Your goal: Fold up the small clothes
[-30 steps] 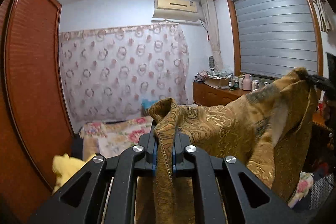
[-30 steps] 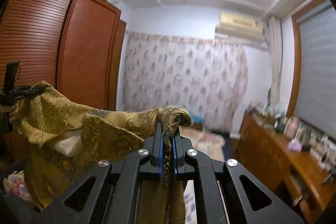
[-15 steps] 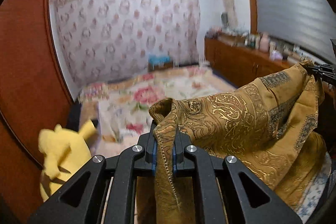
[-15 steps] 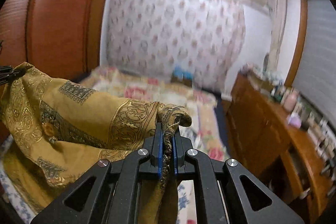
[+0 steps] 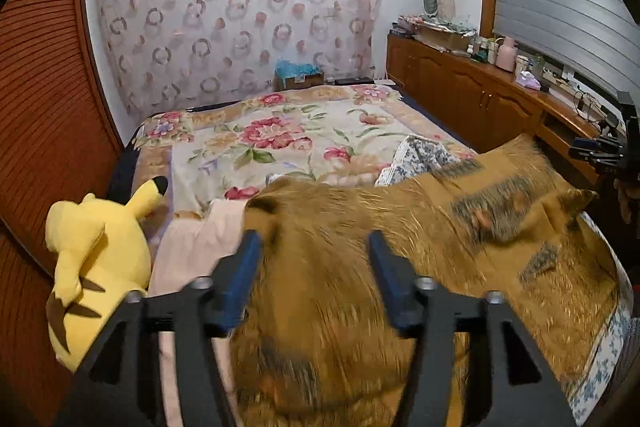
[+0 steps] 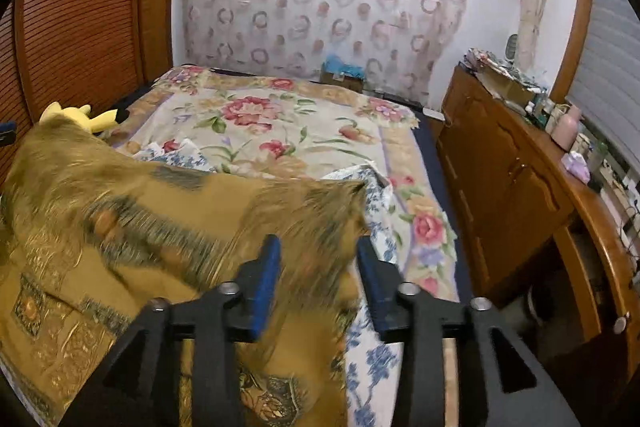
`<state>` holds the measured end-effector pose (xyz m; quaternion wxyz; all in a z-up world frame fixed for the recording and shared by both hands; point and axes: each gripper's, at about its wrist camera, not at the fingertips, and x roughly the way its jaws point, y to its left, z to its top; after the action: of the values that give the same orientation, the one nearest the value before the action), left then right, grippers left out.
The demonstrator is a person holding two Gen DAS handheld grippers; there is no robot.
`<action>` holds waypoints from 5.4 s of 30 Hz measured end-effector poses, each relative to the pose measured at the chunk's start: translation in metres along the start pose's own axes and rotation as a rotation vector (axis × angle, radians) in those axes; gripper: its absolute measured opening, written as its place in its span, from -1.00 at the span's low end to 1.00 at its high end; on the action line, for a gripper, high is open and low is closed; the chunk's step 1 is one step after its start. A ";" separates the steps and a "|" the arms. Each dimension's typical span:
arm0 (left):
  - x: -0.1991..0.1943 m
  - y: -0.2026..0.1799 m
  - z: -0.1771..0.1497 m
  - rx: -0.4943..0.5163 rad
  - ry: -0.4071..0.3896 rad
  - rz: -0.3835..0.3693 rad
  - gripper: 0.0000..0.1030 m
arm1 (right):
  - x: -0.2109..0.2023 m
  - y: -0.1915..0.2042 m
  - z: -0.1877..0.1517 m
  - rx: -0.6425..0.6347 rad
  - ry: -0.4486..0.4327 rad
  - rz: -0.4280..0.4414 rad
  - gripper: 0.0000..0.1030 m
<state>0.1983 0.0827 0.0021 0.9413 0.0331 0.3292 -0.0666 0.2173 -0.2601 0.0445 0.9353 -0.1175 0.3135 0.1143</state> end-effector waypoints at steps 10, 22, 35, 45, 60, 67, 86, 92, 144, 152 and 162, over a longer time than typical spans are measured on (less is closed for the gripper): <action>-0.020 0.000 -0.055 -0.048 0.028 -0.007 0.33 | -0.046 0.031 -0.051 0.003 -0.005 0.103 -0.06; 0.007 0.006 -0.078 -0.073 0.094 0.010 0.33 | -0.045 0.027 -0.098 -0.001 0.053 0.113 -0.06; 0.025 0.014 -0.079 -0.111 0.113 -0.026 0.13 | -0.032 0.034 -0.105 -0.017 0.119 0.179 0.05; 0.038 0.017 -0.079 -0.120 0.150 -0.008 -0.45 | -0.022 0.035 -0.111 -0.054 0.126 0.199 0.38; 0.034 0.011 -0.079 -0.103 0.134 -0.015 -0.86 | -0.040 -0.040 -0.095 0.131 0.060 0.104 0.02; 0.011 0.004 -0.075 -0.096 0.078 -0.049 -0.94 | -0.002 -0.033 -0.095 0.130 0.139 0.135 -0.89; -0.118 -0.010 -0.128 -0.155 -0.045 -0.184 -0.95 | -0.150 -0.054 -0.120 0.075 -0.076 0.135 -0.95; -0.116 -0.013 -0.149 -0.157 0.016 -0.159 -0.94 | -0.161 -0.048 -0.140 0.045 -0.001 0.126 -0.95; 0.074 0.040 -0.043 -0.206 0.223 -0.111 -0.18 | 0.047 0.041 -0.083 -0.075 0.113 0.263 -0.12; 0.081 0.031 -0.046 -0.215 0.255 -0.230 -0.25 | 0.047 0.044 -0.083 -0.076 0.114 0.269 -0.06; 0.069 0.040 -0.031 -0.267 0.166 -0.260 -0.88 | 0.047 0.046 -0.083 -0.068 0.114 0.283 -0.02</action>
<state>0.2386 0.1184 -0.0638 0.8904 -0.1292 0.4132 -0.1404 0.1935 -0.2344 -0.0556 0.8862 -0.1101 0.3753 0.2485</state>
